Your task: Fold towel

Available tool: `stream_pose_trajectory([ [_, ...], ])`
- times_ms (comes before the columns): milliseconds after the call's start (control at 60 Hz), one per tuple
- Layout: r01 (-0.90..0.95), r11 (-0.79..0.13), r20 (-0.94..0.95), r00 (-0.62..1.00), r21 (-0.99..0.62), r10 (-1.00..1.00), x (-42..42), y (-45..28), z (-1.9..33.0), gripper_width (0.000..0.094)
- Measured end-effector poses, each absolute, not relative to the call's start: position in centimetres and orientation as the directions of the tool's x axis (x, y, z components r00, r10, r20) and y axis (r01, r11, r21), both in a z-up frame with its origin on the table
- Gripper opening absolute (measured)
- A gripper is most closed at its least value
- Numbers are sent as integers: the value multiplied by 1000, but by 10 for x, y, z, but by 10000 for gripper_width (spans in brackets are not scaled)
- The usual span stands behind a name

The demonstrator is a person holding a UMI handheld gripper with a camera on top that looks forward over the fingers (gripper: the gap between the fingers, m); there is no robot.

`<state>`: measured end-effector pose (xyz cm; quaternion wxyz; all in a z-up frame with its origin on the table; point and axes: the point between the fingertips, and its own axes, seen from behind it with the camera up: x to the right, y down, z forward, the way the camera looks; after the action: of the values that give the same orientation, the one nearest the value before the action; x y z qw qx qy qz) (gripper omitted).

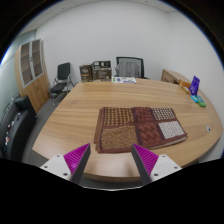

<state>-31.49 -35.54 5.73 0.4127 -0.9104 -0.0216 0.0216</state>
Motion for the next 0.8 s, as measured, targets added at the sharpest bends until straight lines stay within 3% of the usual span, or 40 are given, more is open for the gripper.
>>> stream_pose_trajectory([
  [283,64,-677,28,998,-733,63,-357,-240,-6,805],
  [533,109,-696,85,994,-709,68,-354,-226,-6,508],
  [617,138,-707,114,990,-693,81,-353,-224,-6,330],
  [667,166,-703,158,984,-692,78,-345,-221,-4,114],
  [683,170,-697,170,983,-697,69,-343,-220,-2,88],
  [800,169,-705,159,984,-689,81,-348,-223,1,65],
])
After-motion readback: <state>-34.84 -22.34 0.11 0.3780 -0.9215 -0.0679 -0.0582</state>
